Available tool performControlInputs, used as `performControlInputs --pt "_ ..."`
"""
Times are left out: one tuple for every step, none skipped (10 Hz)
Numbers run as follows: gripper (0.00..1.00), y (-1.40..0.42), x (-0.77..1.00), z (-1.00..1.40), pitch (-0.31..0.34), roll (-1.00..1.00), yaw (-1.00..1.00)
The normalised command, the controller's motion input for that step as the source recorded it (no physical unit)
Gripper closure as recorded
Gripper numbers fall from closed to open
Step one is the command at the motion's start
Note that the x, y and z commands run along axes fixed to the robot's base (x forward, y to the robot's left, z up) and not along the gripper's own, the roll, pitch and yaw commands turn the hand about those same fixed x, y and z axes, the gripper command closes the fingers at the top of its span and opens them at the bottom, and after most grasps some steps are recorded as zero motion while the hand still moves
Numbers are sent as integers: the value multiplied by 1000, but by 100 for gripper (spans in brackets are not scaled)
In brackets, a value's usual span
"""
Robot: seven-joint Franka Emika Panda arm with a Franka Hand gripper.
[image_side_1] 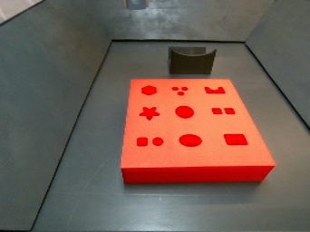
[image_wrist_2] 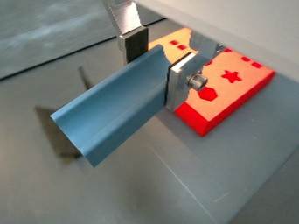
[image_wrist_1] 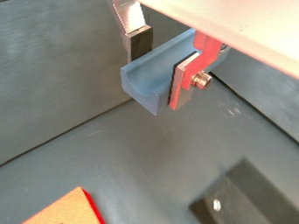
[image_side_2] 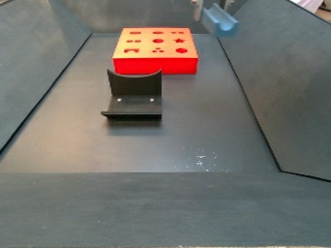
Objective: Pick up the arch object. Move up. Place the arch object on the fixture. Regrasp the arch object. Move to above the board. Insert the arch object.
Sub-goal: Place the arch object on the fixture.
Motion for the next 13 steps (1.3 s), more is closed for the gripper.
performControlInputs --pt "100 -71 1000 14 118 -152 -507" --pt "100 -66 1000 13 124 -134 -337" --pt "100 -62 1000 13 128 -130 -256" --pt "100 -50 1000 11 137 -133 -128" --pt "100 -42 1000 10 146 -135 -81" --pt "100 -35 1000 11 148 -138 -62" --pt "100 -29 1000 6 143 -141 -50" --pt "100 445 1000 -62 18 -1000 -56" --pt "100 464 1000 -63 20 -1000 -56" --pt "100 422 1000 -58 28 -1000 -65" --pt "100 334 1000 -49 41 -1000 -66" --pt "100 250 1000 -34 65 -1000 -70" --pt "100 227 1000 -31 71 -1000 -73"
